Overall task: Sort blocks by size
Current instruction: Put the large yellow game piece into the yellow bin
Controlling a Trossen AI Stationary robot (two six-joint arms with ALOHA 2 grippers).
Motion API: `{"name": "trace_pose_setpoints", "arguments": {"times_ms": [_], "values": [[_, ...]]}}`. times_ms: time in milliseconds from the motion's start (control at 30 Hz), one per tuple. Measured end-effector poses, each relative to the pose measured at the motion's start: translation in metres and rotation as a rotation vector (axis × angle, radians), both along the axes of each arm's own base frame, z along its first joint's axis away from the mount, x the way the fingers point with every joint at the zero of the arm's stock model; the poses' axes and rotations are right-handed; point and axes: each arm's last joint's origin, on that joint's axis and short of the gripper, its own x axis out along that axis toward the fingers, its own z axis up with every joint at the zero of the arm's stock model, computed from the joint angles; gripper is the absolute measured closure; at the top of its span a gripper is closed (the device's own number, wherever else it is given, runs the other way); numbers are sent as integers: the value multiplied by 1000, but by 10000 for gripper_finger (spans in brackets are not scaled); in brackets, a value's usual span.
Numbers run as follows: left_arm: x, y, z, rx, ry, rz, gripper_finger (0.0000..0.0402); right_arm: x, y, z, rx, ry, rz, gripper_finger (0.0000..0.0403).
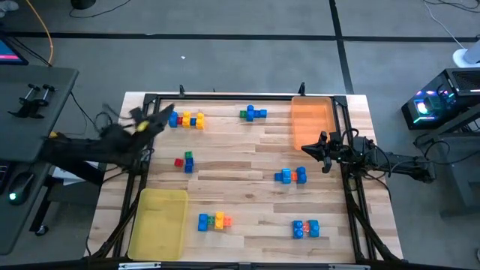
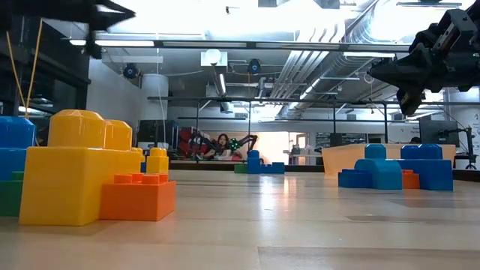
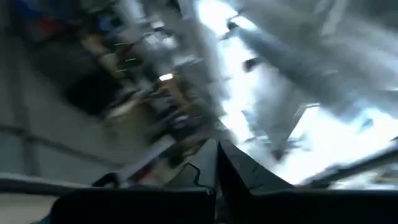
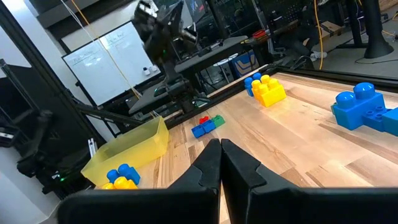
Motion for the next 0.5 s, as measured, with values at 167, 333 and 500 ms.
{"name": "trace_pose_setpoints", "arguments": {"times_ms": [167, 333, 500], "values": [[47, 44, 24, -99, 318, -6, 397, 0, 0, 0, 0, 0, 0, 402], [50, 105, -3, -482, 845, -79, 355, 0, 0, 0, 0, 0, 0, 402], [46, 147, -30, -696, 977, -137, 287, 0, 0, 0, 0, 0, 0, 402]]}}
